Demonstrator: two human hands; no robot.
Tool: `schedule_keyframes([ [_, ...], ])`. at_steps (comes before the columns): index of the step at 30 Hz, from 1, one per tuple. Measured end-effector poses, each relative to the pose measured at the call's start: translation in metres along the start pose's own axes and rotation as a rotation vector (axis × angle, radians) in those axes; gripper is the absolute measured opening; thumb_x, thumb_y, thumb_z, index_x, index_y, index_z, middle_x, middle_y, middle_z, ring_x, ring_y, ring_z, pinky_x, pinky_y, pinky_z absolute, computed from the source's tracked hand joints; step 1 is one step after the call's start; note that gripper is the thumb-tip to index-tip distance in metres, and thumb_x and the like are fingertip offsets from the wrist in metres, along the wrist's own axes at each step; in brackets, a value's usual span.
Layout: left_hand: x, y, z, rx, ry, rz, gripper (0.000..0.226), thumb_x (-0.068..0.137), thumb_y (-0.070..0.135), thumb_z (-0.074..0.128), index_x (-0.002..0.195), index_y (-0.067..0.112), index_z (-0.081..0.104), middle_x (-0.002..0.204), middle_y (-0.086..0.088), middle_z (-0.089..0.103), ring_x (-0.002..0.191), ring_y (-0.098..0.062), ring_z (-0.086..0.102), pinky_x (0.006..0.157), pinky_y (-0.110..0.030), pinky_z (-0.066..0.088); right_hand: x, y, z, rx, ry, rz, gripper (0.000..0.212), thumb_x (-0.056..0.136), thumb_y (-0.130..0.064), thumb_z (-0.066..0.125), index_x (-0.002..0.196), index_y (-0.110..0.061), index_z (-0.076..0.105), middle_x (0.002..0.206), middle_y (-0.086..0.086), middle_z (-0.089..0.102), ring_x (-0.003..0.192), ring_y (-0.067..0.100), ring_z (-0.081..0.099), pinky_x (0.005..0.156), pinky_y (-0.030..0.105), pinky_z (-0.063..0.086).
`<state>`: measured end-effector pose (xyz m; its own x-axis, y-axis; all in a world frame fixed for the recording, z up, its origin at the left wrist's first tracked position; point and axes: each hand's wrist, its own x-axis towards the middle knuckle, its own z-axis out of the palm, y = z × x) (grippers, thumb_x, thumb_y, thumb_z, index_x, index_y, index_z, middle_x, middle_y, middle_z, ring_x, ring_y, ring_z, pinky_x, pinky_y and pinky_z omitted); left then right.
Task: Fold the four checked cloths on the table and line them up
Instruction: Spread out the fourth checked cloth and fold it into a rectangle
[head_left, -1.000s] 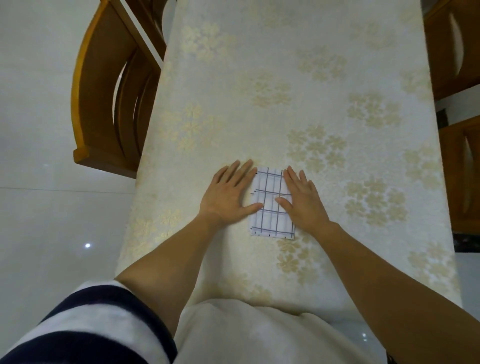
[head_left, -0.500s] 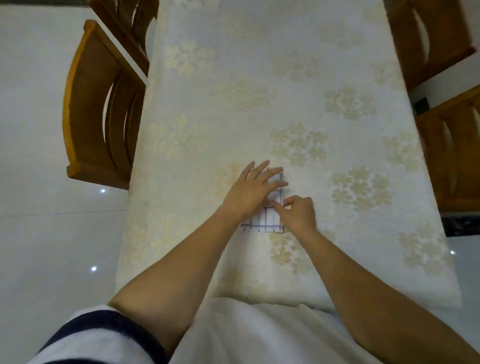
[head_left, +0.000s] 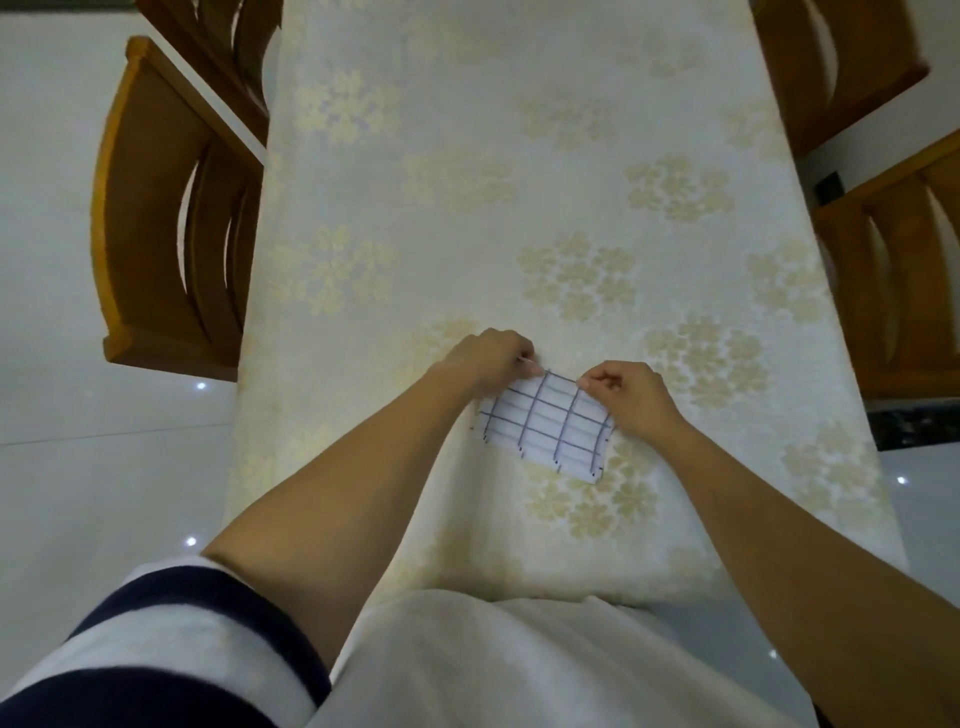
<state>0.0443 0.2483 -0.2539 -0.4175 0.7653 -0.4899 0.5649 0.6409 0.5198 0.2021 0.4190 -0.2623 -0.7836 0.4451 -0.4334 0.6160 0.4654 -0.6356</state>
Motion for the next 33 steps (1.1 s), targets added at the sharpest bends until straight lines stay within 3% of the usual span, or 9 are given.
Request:
schedule_keyframes([
  [3,-0.004,-0.012,0.014,-0.142,0.079,-0.075,0.028,0.103,0.035,0.053,0.09,0.013,0.065,0.085,-0.004,0.065,0.088,-0.03,0.063,0.076,-0.037,0.049,0.004,0.002,0.005,-0.041,0.044,-0.007,0.011,0.092,-0.028,0.069,0.093,-0.019,0.075,0.087,-0.002,0.071,0.079,0.005,0.061,0.068,0.011,0.042],
  [5,-0.004,-0.016,0.022,-0.154,0.156,-0.102,0.024,0.103,0.033,0.054,0.1,0.013,0.069,0.088,-0.001,0.068,0.088,-0.027,0.066,0.073,-0.033,0.046,0.007,0.005,0.006,-0.042,0.09,0.001,0.011,0.092,-0.025,0.07,0.095,-0.015,0.074,0.09,0.0,0.071,0.084,0.011,0.062,0.078,0.023,0.049],
  [8,-0.005,-0.011,0.032,-0.139,0.248,-0.113,0.024,0.103,0.036,0.052,0.094,0.018,0.066,0.087,0.002,0.067,0.085,-0.024,0.064,0.077,-0.032,0.04,0.01,0.006,0.008,-0.039,0.165,0.044,0.01,0.092,-0.024,0.07,0.097,-0.015,0.071,0.094,0.002,0.069,0.089,0.017,0.062,0.087,0.037,0.054],
  [11,-0.011,-0.01,0.051,0.0,0.386,-0.094,0.021,0.101,0.031,0.055,0.111,0.014,0.062,0.109,-0.004,0.059,0.1,-0.027,0.054,0.09,-0.037,0.038,0.006,0.005,0.016,-0.3,0.296,0.012,0.031,0.091,-0.031,0.07,0.118,-0.019,0.061,0.114,0.006,0.059,0.107,0.025,0.057,0.095,0.04,0.047],
  [15,-0.026,-0.002,0.076,0.246,0.683,0.02,0.034,0.096,0.014,0.061,0.129,0.006,0.056,0.137,-0.018,0.052,0.123,-0.039,0.05,0.104,-0.047,0.042,-0.014,-0.01,0.038,-0.565,0.43,-0.215,0.056,0.095,-0.025,0.06,0.146,-0.01,0.041,0.147,0.014,0.045,0.138,0.03,0.039,0.118,0.044,0.029],
  [18,-0.032,0.016,0.097,0.209,0.532,0.146,0.054,0.096,0.01,0.057,0.146,-0.002,0.042,0.153,-0.021,0.042,0.144,-0.038,0.036,0.121,-0.046,0.029,-0.03,-0.022,0.077,-0.58,0.223,-0.322,0.066,0.096,-0.016,0.05,0.155,-0.002,0.022,0.162,0.014,0.022,0.152,0.025,0.017,0.124,0.042,0.014],
  [21,-0.035,0.01,0.114,0.178,0.432,0.098,0.057,0.104,0.017,0.041,0.156,0.002,0.026,0.162,-0.013,0.029,0.153,-0.028,0.02,0.126,-0.042,0.014,-0.039,-0.016,0.1,-0.592,0.081,-0.298,0.07,0.1,-0.017,0.041,0.157,-0.005,0.002,0.166,0.008,-0.001,0.153,0.018,-0.001,0.125,0.038,0.006],
  [26,-0.039,-0.004,0.107,0.262,0.364,0.017,0.057,0.108,0.035,0.012,0.161,0.022,0.001,0.169,0.008,-0.002,0.155,-0.014,-0.006,0.126,-0.042,0.0,-0.036,0.008,0.08,-0.704,0.025,-0.262,0.061,0.102,-0.048,-0.004,0.154,-0.019,-0.019,0.163,-0.004,-0.022,0.15,0.015,-0.022,0.124,0.039,-0.006],
  [33,-0.06,-0.032,0.094,0.333,0.327,-0.076,0.058,0.106,0.048,-0.001,0.157,0.03,-0.019,0.165,0.014,-0.019,0.152,-0.018,-0.022,0.124,-0.049,-0.009,-0.034,0.046,0.038,-0.751,0.069,-0.106,0.064,0.1,-0.053,-0.003,0.153,-0.023,-0.025,0.161,-0.006,-0.028,0.149,0.018,-0.024,0.124,0.048,0.0],
])
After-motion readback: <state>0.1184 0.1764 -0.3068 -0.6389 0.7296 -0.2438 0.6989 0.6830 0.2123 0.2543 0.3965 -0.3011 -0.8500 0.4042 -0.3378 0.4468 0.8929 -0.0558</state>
